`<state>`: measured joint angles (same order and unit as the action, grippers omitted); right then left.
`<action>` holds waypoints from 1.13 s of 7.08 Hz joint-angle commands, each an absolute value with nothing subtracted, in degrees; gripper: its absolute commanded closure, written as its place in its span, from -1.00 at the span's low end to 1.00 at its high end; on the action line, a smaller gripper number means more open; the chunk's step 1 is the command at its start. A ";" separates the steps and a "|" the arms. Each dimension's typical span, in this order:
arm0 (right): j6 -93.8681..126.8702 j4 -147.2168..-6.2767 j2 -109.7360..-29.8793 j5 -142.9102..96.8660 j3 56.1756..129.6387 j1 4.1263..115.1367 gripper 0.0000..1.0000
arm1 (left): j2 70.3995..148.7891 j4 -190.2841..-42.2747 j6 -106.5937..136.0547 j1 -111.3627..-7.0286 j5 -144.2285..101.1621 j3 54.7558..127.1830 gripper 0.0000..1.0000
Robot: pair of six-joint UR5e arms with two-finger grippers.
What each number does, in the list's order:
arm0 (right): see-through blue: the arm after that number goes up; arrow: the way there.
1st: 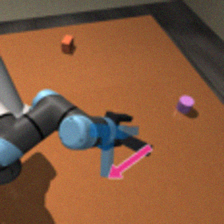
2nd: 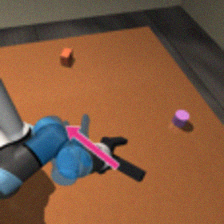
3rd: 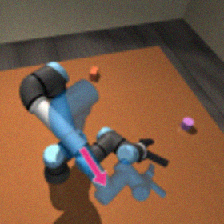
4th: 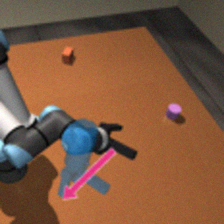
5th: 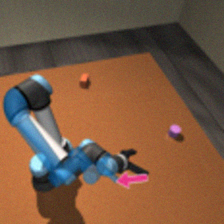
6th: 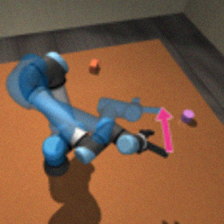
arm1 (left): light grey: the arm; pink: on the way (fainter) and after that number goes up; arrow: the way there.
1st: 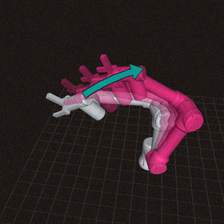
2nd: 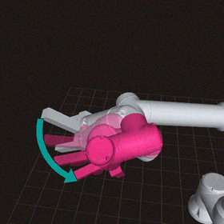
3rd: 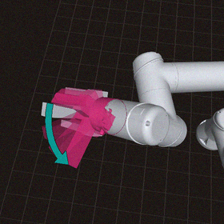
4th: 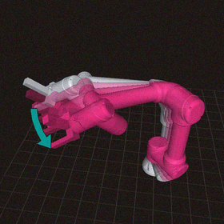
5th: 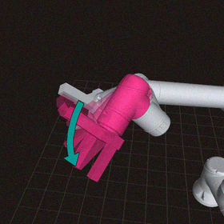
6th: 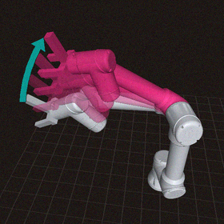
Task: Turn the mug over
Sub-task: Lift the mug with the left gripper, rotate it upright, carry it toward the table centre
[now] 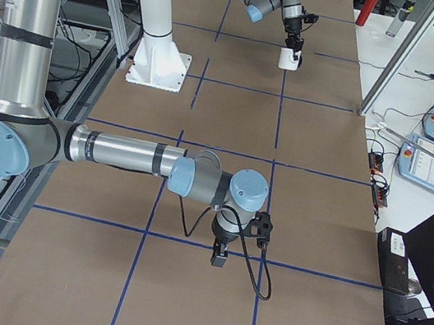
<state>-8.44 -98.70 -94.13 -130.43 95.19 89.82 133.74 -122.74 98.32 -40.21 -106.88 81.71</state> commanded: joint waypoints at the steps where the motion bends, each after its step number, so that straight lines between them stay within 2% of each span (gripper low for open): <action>1: -8.44 -98.70 -94.13 -130.43 95.19 89.82 -1.00 | 143.49 -96.43 90.56 -32.29 -95.07 81.30 1.00; 2: -8.44 -98.70 -94.13 -130.43 95.19 89.82 -1.00 | 143.96 -92.07 88.44 -28.95 -91.70 81.12 1.00; 4: -8.44 -98.70 -94.13 -130.43 95.19 89.82 -1.00 | 149.81 -91.76 88.33 -27.77 -91.41 70.99 1.00; 8: -8.44 -98.70 -94.13 -130.43 95.19 89.82 -1.00 | 151.43 -91.76 88.33 -26.37 -89.82 69.52 1.00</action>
<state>-8.44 -98.70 -94.13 -130.43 95.19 89.82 151.09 -91.73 88.34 -26.75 -90.23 69.74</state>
